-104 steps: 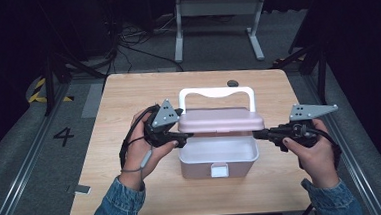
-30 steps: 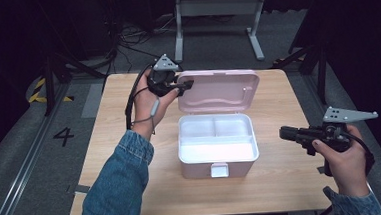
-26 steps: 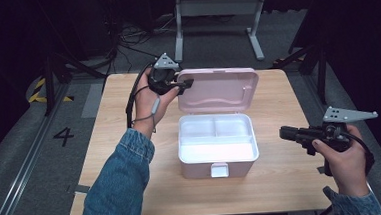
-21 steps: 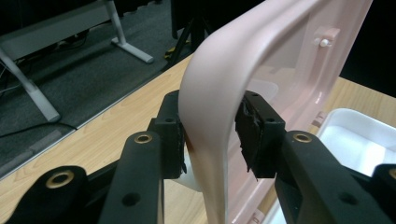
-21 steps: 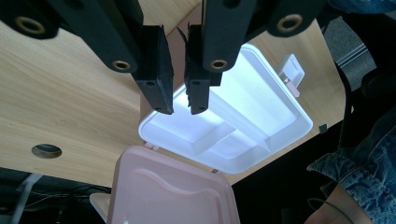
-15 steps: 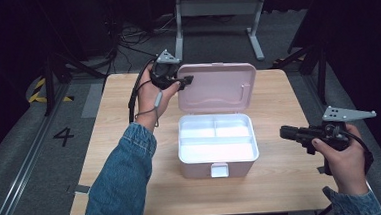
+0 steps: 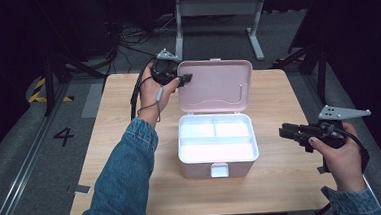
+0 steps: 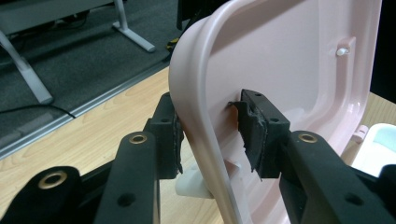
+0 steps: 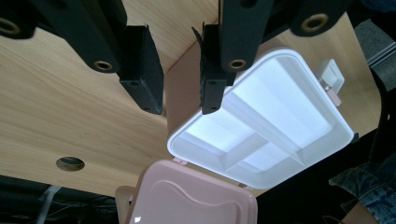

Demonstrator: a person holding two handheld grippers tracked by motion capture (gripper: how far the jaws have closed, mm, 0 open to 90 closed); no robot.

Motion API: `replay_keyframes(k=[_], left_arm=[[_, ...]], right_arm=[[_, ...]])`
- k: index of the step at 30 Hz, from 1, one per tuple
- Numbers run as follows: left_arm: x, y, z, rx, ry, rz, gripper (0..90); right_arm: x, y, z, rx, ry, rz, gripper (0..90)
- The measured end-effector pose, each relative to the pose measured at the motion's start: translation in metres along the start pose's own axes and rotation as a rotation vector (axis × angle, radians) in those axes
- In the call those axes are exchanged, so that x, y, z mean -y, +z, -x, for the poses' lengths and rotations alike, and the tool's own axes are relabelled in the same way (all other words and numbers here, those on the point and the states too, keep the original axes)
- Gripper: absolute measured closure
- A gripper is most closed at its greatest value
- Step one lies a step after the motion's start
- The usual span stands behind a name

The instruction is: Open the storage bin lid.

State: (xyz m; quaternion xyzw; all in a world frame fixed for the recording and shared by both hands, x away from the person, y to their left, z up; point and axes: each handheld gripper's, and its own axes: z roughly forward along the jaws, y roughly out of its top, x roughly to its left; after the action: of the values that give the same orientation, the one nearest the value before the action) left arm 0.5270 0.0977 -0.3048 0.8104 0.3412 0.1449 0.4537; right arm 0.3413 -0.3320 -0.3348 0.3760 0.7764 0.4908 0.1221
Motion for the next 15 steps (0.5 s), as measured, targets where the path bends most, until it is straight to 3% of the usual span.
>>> replay_keyframes(k=[3,15], left_arm=[[0.001,0.003,-0.005,-0.024,0.005,-0.020,63.0],[0.006,0.015,-0.013,-0.055,-0.022,-0.089,68.5]], right_arm=[[0.001,0.002,0.001,0.003,0.003,-0.007,69.8],[0.002,0.004,0.001,-0.005,0.010,-0.012,69.7]])
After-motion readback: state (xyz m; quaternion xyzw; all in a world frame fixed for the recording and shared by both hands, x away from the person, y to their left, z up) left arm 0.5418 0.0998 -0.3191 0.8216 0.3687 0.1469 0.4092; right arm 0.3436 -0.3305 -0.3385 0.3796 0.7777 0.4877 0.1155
